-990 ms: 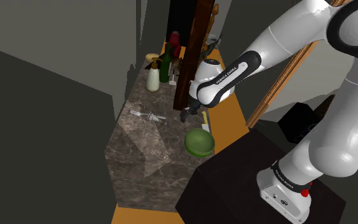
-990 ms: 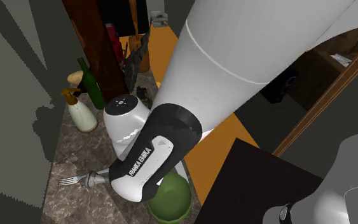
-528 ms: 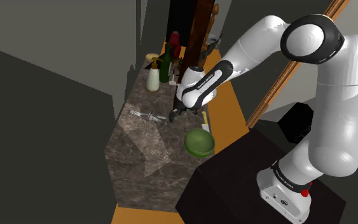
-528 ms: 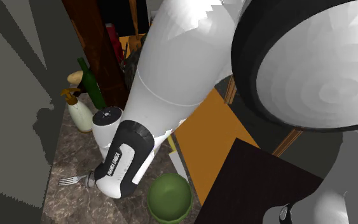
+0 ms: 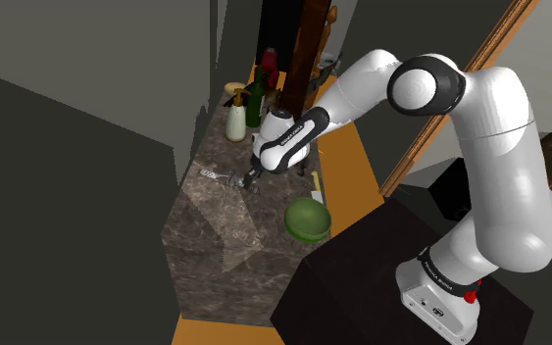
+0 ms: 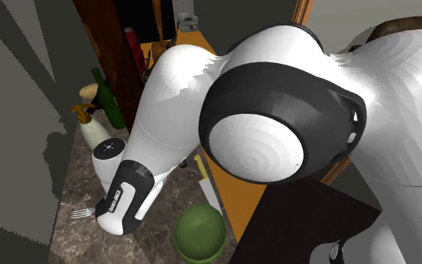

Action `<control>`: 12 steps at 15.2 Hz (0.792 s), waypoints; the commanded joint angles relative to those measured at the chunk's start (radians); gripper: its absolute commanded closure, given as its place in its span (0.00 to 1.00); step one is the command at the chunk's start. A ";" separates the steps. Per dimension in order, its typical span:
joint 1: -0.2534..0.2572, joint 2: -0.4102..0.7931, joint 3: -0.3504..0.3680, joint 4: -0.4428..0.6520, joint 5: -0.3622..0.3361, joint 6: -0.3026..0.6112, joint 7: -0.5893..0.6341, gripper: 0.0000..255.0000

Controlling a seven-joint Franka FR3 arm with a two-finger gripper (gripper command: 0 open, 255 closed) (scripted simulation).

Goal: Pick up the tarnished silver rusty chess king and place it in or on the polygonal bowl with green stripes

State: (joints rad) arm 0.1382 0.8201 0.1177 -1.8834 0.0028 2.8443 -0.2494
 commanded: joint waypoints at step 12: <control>0.011 0.113 -0.007 0.090 -0.005 0.025 -0.003 0.00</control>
State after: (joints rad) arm 0.1495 0.9327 0.1107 -1.7939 -0.0027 2.8694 -0.2522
